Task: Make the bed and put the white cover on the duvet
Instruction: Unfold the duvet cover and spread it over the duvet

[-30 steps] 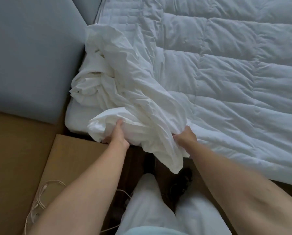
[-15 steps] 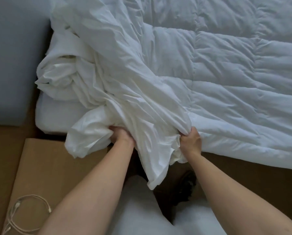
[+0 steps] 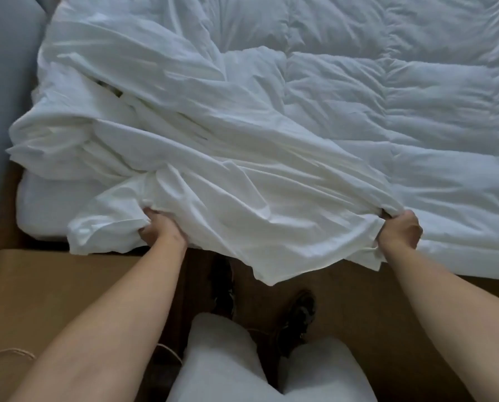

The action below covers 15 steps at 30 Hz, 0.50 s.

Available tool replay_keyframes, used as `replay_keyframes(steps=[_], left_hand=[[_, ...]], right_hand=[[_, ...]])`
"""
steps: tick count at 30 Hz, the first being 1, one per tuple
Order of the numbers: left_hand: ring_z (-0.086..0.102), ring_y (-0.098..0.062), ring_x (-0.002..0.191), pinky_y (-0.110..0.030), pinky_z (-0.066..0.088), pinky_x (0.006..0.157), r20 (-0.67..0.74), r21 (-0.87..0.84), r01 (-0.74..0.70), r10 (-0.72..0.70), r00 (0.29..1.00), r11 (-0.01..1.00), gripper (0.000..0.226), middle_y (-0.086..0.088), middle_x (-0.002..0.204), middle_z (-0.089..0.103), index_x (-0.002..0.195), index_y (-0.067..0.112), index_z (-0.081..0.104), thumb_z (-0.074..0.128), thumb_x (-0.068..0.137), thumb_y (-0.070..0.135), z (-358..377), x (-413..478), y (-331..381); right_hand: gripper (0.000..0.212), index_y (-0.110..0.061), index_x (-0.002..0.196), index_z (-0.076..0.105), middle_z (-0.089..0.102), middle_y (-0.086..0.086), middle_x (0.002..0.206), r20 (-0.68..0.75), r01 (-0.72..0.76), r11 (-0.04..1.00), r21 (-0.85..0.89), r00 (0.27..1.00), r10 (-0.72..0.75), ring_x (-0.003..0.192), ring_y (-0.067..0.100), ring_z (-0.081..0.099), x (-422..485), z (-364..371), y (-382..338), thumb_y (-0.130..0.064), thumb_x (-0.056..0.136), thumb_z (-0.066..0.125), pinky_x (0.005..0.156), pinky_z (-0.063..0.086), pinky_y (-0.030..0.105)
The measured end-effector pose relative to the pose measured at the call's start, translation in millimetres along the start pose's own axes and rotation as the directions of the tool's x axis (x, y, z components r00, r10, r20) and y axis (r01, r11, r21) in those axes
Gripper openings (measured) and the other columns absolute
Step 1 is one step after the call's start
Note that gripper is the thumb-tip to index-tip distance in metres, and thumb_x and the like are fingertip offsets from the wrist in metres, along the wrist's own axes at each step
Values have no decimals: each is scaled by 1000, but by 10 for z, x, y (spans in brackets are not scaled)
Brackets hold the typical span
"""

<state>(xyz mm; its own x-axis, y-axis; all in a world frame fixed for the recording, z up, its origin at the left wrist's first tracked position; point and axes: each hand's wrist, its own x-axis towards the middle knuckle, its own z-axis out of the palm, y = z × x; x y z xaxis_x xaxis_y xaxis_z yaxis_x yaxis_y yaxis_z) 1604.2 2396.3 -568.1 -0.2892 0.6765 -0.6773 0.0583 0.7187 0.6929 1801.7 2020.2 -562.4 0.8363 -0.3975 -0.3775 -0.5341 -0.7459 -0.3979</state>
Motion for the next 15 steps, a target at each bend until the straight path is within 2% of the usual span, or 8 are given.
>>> replay_keyframes(steps=[1,3,5,7,9,10,13,15], left_hand=[[68,-23,97,-41,60,81,43,-28,33,-32,999,999,49,4,110,65,123,19,59,74,86,48,-11,-106,-112],[73,-28,95,-49,62,74,197,-38,191,-180,964,981,59,-2,110,73,118,19,64,83,74,52,-32,-320,-454],[70,-34,102,-56,59,83,331,93,355,-365,870,930,58,-8,116,73,117,22,67,77,75,61,-28,-609,-781],[64,-38,108,-61,52,93,438,155,460,-478,761,874,53,-12,119,70,120,23,67,67,82,60,26,-876,-1067],[63,-35,110,-58,54,91,514,139,452,-455,727,881,58,-10,125,68,127,25,65,68,80,59,146,-1041,-1195],[64,-33,112,-56,55,90,537,111,420,-410,738,901,61,-8,127,69,129,27,65,68,79,61,237,-1046,-1228],[65,-37,118,-58,52,97,597,29,337,-286,750,941,67,-8,129,69,136,27,63,69,77,58,494,-881,-1254],[61,-39,123,-56,50,101,532,41,252,-234,813,967,62,-12,136,64,141,22,57,59,87,53,600,-704,-1237]], right_hand=[[30,1,116,58,63,25,116,32,7,999,46,999,-9,101,41,59,-24,22,1,-25,99,59,75,38,37],[34,-5,115,56,62,18,112,111,27,987,157,993,-45,96,34,58,-108,76,39,-32,96,64,75,38,36],[50,-10,116,54,61,8,109,190,-17,952,305,981,-43,96,29,58,-201,117,151,-47,88,73,76,43,36],[70,-13,120,53,61,1,106,270,-130,892,433,963,9,93,21,59,-298,158,329,-64,77,77,79,47,37],[78,-17,121,56,64,-3,106,353,-209,855,475,935,32,95,17,62,-407,228,521,-72,70,76,82,52,38],[73,-20,121,58,66,-5,106,384,-232,850,474,923,38,98,18,64,-445,280,605,-71,72,76,84,53,39],[34,-28,113,60,66,-9,102,408,-225,862,455,913,22,103,21,64,-494,411,688,-52,90,69,85,52,37],[40,-24,109,66,69,-8,99,390,-189,860,475,921,-13,95,19,66,-479,450,626,-57,87,70,81,54,35]])
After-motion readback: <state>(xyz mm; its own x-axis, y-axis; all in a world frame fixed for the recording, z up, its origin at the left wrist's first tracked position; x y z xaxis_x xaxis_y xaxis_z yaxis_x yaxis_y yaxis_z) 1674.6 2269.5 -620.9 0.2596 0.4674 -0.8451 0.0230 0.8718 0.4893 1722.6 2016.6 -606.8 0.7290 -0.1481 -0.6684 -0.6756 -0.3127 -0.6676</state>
